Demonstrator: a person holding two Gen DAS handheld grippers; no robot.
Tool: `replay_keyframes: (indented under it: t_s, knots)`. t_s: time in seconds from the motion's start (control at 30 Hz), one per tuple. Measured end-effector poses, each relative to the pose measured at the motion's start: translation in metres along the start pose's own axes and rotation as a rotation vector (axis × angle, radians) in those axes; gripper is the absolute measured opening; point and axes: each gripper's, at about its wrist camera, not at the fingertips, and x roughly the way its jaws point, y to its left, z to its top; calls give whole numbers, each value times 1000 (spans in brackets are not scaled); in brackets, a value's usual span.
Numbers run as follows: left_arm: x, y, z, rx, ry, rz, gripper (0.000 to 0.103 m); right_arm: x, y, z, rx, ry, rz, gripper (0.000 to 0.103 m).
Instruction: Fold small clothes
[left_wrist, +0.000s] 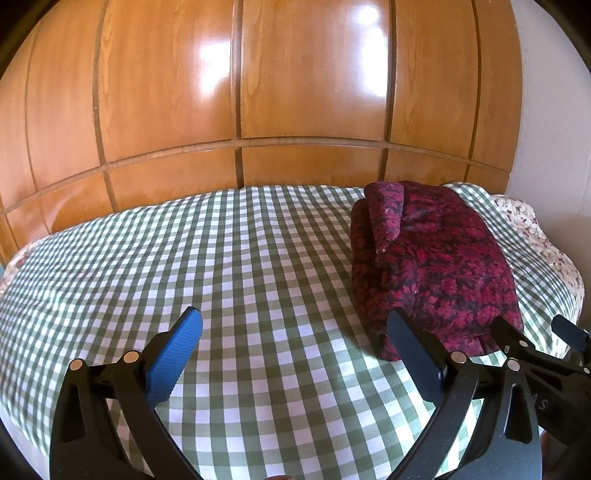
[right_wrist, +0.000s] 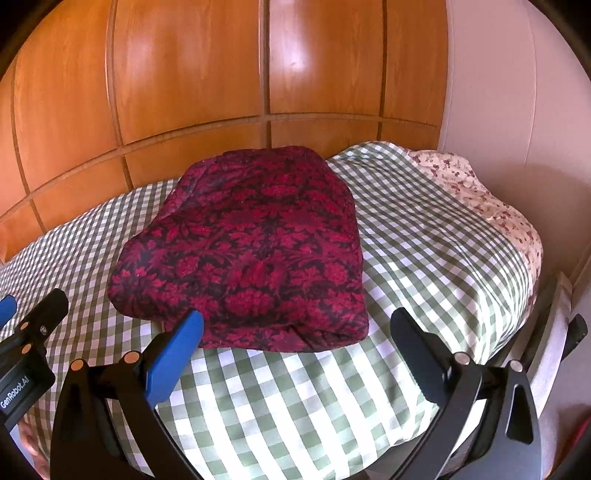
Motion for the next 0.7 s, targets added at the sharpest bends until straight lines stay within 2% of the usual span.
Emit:
replay_keyframes:
  t_s: [0.7]
  knots:
    - [-6,-1,2,13,-16,-15,99,-1,1,0,14,-5,10,101]
